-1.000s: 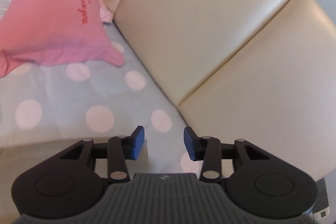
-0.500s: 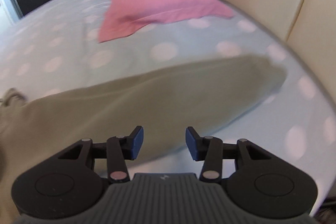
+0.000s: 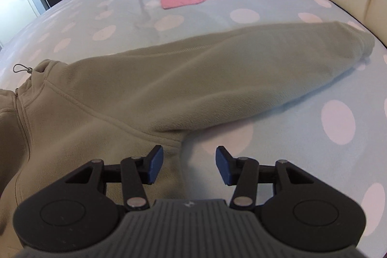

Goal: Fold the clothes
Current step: 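Lay the sleeve flat with the right gripper while the left gripper grasps the hem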

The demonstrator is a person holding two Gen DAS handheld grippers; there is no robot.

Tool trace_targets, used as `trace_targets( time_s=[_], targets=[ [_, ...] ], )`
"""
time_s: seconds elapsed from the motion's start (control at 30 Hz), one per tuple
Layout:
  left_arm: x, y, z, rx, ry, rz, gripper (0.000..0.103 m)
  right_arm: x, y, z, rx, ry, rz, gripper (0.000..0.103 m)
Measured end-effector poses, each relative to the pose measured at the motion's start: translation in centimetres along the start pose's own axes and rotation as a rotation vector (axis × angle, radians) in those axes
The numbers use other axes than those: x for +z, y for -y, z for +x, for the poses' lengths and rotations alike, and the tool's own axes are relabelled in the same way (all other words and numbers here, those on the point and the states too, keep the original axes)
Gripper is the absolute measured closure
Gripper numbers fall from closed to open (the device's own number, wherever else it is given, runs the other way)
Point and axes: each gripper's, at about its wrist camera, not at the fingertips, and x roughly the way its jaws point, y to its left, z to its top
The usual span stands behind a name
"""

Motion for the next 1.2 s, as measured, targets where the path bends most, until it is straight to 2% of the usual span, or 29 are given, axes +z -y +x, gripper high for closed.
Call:
trace_targets(
  time_s=[0.03,0.07,0.2,0.3,0.5,0.6,0.73,0.83,0.93,0.97,1.0,1.13,1.2],
  targets=[
    [0.0,-0.1,-0.3,-0.011,0.021,-0.021,0.079,-0.1,-0.3,-0.2,0.001,0.012,-0.014,0.052],
    [0.1,-0.2,-0.5,-0.022,0.042,-0.042,0.096,-0.2,-0.5,-0.1,-0.007,0.019,-0.034,0.052],
    [0.1,-0.3,-3.6,-0.027,0.137,-0.050,0.097,-0.3,-1.2,-0.4,-0.029,0.044,-0.096,0.053],
    [0.7,-0.4,-7.8,-0.019,0.226,-0.022,0.097,-0.3,-1.2,-0.9,-0.033,0.067,-0.115,0.053],
    [1.8,-2.6,-19.3,0.077,0.445,-0.015,0.097,-0.1,-1.0,-2.0,-0.013,0.092,-0.095,0.053],
    [1.3,-5.3,-24.8,0.159,0.493,-0.029,0.097,0.0,-1.0,-2.9,0.003,0.106,-0.081,0.053],
    [-0.5,-10.2,-28.0,0.270,0.466,-0.057,0.097,-0.2,-1.1,-4.0,0.023,0.128,-0.075,0.053],
    [-2.2,-13.9,-27.1,0.345,0.393,-0.109,0.097,-0.5,-1.3,-4.6,0.029,0.134,-0.070,0.053],
    [-3.5,-15.6,-24.6,0.337,0.294,-0.115,0.095,-0.8,-1.4,-5.1,0.034,0.141,-0.067,0.053],
    [-3.8,-15.5,-24.2,0.320,0.277,-0.097,0.091,-0.9,-1.5,-5.4,0.036,0.144,-0.069,0.053],
    [-4.0,-15.3,-24.0,0.304,0.264,-0.080,0.086,-1.1,-1.6,-5.6,0.038,0.147,-0.071,0.053],
    [-4.9,-13.4,-25.8,0.273,0.249,-0.004,0.081,-1.8,-2.1,-6.0,0.027,0.148,-0.106,0.052],
    [-5.7,-12.2,-26.9,0.256,0.254,0.053,0.067,-2.1,-2.4,-5.8,0.012,0.132,-0.140,0.052]
  ],
)
